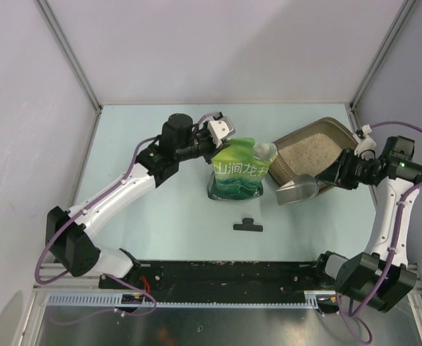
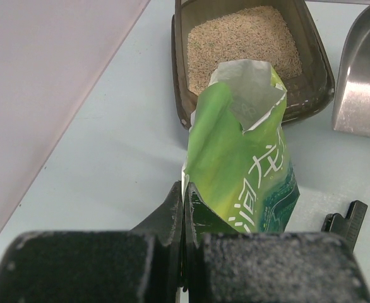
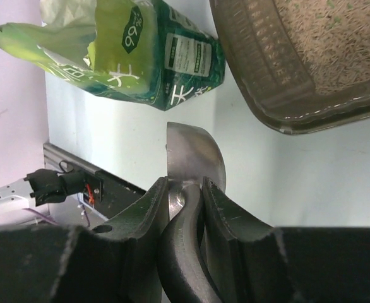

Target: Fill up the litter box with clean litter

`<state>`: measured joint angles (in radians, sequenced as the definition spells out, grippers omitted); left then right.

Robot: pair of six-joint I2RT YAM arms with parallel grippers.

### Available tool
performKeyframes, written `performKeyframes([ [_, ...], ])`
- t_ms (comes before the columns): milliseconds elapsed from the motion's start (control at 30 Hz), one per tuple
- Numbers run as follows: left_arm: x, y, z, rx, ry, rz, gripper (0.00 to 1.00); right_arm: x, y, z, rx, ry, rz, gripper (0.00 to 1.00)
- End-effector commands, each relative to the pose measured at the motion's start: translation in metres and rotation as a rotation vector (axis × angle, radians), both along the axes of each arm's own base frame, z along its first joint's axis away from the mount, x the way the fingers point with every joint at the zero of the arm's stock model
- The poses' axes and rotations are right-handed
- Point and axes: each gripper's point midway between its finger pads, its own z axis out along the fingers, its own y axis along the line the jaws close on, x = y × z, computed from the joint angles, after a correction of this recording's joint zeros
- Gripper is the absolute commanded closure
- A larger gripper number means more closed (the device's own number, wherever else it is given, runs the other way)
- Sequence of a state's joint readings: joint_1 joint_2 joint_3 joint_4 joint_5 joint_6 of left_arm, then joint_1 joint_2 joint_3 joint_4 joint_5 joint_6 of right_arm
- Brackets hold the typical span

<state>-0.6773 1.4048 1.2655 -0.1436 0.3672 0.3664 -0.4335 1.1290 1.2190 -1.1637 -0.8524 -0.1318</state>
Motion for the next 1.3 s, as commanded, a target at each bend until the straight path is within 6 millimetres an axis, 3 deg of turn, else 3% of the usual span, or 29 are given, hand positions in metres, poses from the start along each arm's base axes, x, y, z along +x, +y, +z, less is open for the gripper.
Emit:
performKeyframes([
  [0,-0.001,-0.006,0.054,-0.114,-0.122,-0.024,1.00,0.002,0.015,-0.001,0.071,0.036,0.048,1.00],
  [133,-0.002,-0.004,0.051,-0.107,-0.127,-0.021,1.00,0.013,0.015,-0.018,0.048,0.067,0.045,1.00],
  [200,-0.001,-0.003,0.051,-0.107,-0.131,-0.020,1.00,0.013,0.011,-0.042,0.023,0.138,0.022,1.00],
  [367,-0.001,0.000,0.049,-0.089,-0.154,-0.013,1.00,0.014,0.019,-0.067,0.067,0.183,0.048,1.00],
  [500,0.000,0.005,0.048,-0.072,-0.180,0.004,1.00,0.005,0.013,-0.081,0.070,0.202,0.006,0.99],
  [533,0.001,0.008,0.047,-0.069,-0.182,0.009,1.00,-0.005,0.016,-0.097,0.082,0.249,-0.002,0.98],
  [600,0.002,0.008,0.045,-0.066,-0.177,0.013,1.00,-0.015,0.022,-0.109,0.087,0.301,-0.011,0.98],
  [700,0.004,0.009,0.044,-0.063,-0.178,0.020,1.00,-0.006,0.017,-0.106,0.047,0.255,-0.051,0.96],
  [767,0.005,0.008,0.045,-0.065,-0.179,0.017,1.00,-0.001,0.003,-0.115,-0.010,0.259,-0.123,0.90],
  [833,0.005,0.009,0.046,-0.065,-0.184,0.018,1.00,0.002,-0.006,-0.118,-0.036,0.265,-0.172,0.89],
  [1000,0.009,0.010,0.045,-0.066,-0.182,0.023,1.00,0.002,-0.010,-0.124,-0.044,0.281,-0.197,0.83],
  [1267,0.010,0.010,0.049,-0.082,-0.187,0.021,1.00,-0.002,-0.016,-0.131,-0.057,0.352,-0.231,0.57],
])
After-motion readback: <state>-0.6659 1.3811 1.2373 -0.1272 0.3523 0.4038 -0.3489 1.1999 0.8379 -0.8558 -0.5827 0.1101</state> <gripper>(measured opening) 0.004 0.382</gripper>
